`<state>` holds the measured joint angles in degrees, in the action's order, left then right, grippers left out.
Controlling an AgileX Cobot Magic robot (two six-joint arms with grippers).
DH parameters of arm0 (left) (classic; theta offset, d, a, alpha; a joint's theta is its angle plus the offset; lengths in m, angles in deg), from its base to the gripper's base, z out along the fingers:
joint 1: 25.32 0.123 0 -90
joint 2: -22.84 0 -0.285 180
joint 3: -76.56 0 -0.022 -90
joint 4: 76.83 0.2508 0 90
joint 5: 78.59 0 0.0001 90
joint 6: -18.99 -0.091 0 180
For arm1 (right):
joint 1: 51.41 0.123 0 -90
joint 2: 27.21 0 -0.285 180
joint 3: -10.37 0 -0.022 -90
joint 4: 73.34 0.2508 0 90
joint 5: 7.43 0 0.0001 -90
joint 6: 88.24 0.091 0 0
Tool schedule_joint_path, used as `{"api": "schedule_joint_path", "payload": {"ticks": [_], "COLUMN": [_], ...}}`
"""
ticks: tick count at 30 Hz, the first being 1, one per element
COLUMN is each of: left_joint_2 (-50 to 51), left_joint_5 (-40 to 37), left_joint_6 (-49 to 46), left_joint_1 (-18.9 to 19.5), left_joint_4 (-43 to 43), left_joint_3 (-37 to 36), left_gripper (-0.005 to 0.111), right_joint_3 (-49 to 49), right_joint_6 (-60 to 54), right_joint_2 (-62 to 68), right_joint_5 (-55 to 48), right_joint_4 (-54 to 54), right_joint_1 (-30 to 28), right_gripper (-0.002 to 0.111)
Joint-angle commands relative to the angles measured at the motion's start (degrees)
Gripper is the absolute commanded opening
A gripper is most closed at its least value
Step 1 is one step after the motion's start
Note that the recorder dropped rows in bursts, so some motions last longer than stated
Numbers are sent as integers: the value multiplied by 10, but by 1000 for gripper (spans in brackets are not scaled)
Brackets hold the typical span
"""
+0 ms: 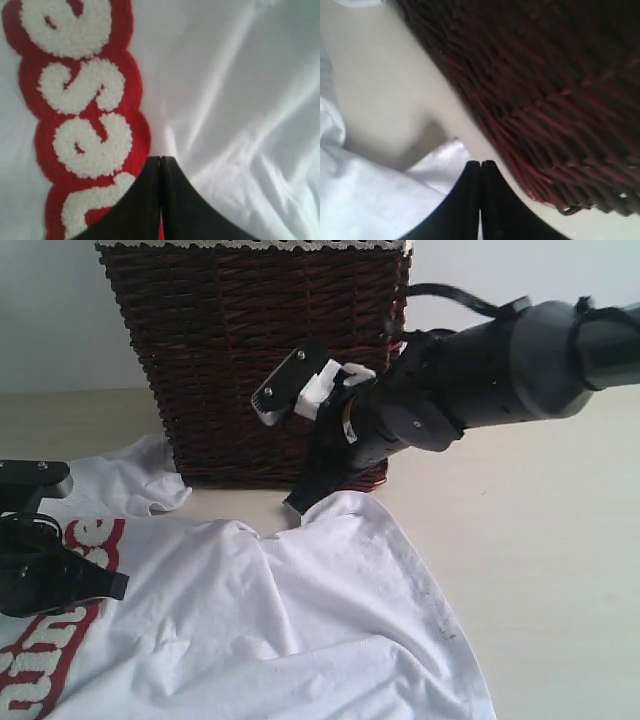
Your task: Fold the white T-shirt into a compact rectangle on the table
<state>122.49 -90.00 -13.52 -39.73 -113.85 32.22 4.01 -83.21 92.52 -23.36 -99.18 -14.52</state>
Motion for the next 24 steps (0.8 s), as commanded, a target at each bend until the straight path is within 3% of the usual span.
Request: {"api": "schedule_joint_path", "payload": {"ticks": [1,10,17,19,24], "left_joint_2": [-4,-4,-2,9,76], "left_joint_5": [-3,-13,17,19,31], "left_joint_6": [0,0,1,1,1], "left_joint_1": [2,2,2,2,2], "left_joint_4": [-6,-6,-10,-10,-10], "left_joint_3": [-2,-11,-54,-55,-55], "left_gripper": [0,0,0,0,0], "right_joint_3": [49,137,139,122,11], "right_joint_6": [-6,80,48,29,59], "right_joint_2": [87,198,212,205,146], "right_joint_5": [-80,-133,-228,-239,-158], "right_joint_4": [3,-66,-48,-38,-33], "right_joint_1": [0,-27,-50,-56,-94], "right_gripper": [0,0,0,0,0]}}
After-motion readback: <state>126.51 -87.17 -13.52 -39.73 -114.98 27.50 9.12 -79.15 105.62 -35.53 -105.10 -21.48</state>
